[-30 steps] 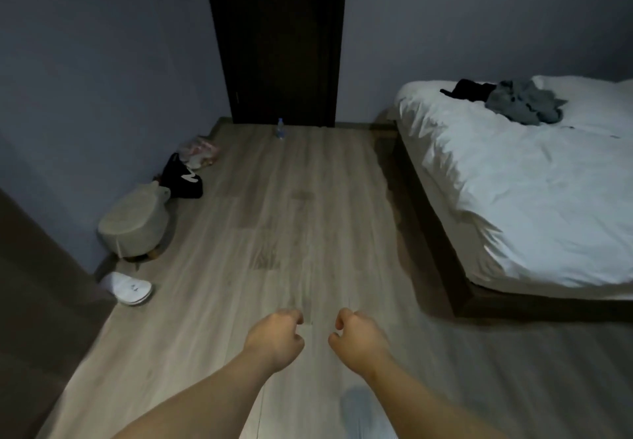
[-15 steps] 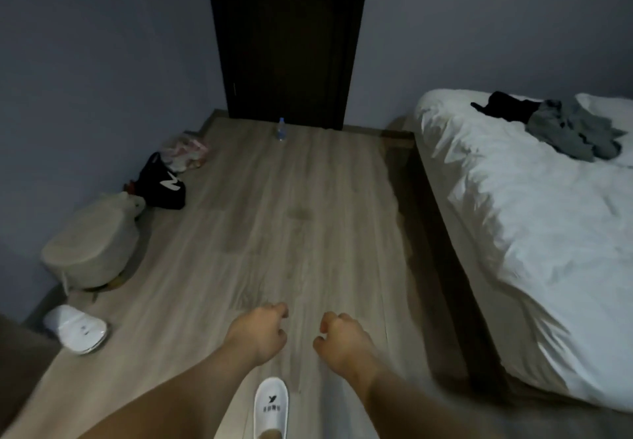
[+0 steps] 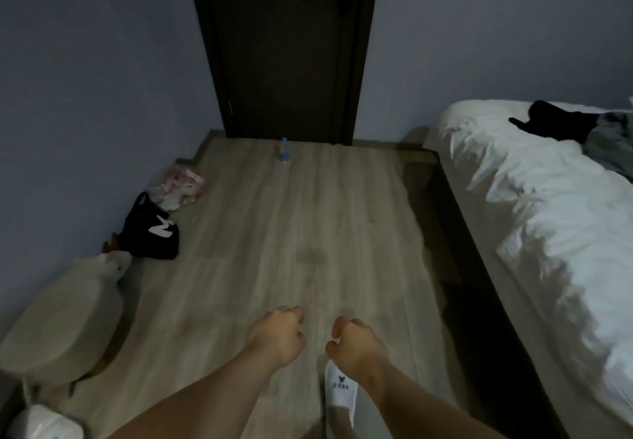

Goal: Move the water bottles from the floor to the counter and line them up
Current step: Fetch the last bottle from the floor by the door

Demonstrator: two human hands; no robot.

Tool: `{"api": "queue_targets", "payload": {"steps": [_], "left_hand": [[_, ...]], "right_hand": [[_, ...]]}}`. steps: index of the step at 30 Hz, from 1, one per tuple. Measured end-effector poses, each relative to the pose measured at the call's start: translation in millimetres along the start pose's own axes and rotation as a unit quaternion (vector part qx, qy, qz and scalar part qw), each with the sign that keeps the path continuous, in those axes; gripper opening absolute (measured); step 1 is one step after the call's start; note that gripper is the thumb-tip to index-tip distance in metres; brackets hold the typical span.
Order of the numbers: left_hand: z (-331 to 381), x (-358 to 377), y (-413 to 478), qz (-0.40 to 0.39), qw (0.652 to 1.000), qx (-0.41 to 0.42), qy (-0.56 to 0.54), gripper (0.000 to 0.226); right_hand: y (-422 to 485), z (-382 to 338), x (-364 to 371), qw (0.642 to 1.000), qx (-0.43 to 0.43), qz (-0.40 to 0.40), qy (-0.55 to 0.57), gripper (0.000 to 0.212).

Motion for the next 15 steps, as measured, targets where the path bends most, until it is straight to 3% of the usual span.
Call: {"api": "queue_targets", "payload": {"steps": [10, 15], "left_hand": [[60.0, -122.2, 200.9, 0.034, 0.999, -0.017, -0.027, 0.036], [71.8, -155.3, 277.1, 0.037, 0.998, -0.018, -0.048, 0.034]], "right_hand": [[196.9, -12.4, -171.0, 0.998, -0.045, 0.031, -0.018, 0.038], [262.5, -8.4, -213.3, 0.999, -0.043, 0.012, -0.018, 0.036]]}}
Point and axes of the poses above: each hand's wrist, its own y-axis towards the middle knuckle, its own x-axis out of the palm, z = x × y, the point moved 9 cm from there along y, towards the middle knuckle, and after that the axes turned 12 degrees about -y, right-handed, at the moved point
